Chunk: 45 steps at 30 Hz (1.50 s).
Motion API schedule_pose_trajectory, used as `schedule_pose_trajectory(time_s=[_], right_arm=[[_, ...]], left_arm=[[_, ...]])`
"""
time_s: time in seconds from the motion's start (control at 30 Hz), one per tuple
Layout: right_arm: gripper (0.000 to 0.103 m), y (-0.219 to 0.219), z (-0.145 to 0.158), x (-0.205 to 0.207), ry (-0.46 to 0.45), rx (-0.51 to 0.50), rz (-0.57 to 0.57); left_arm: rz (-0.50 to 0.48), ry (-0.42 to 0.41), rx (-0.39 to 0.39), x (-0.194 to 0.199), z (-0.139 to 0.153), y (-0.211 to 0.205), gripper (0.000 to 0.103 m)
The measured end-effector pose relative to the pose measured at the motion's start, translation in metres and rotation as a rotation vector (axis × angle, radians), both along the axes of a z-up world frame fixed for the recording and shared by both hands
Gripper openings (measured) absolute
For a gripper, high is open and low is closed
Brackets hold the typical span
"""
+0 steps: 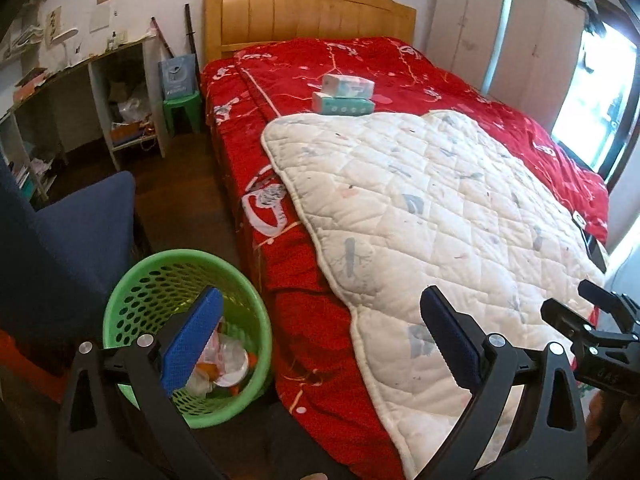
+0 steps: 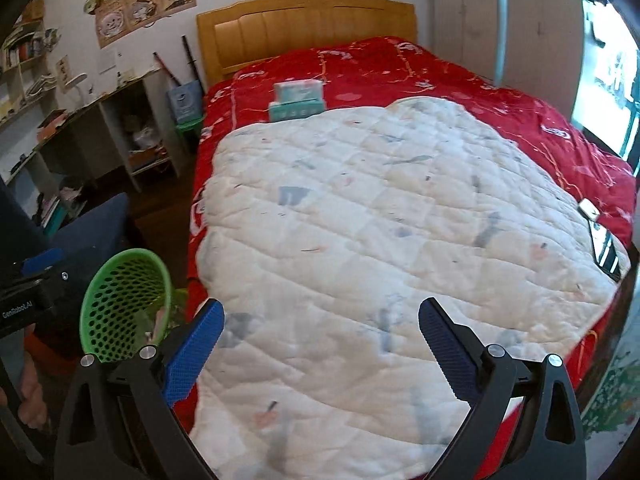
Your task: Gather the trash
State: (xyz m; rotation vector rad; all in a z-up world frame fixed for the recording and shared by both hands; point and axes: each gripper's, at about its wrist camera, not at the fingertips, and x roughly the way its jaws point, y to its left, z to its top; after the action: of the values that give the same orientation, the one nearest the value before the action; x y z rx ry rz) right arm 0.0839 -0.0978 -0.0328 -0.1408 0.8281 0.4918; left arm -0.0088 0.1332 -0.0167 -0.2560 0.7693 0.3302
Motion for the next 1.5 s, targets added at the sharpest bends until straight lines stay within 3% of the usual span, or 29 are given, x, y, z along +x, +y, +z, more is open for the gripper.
schedule_pose_trajectory(time_s=[0.33,1.5], right_arm=[[0.095,-0.027,0.005,0.002,-0.022,0.0,-0.059],[0.096,-0.06,0.017,0.003,-0.057,-0.01,-0.158]], left_arm=[[-0.042,0.001,0.063,0.011,0.005,-0.028,0.098],[-0.091,-0.02,0.109,0.026,0.018,-0.06,0.098]])
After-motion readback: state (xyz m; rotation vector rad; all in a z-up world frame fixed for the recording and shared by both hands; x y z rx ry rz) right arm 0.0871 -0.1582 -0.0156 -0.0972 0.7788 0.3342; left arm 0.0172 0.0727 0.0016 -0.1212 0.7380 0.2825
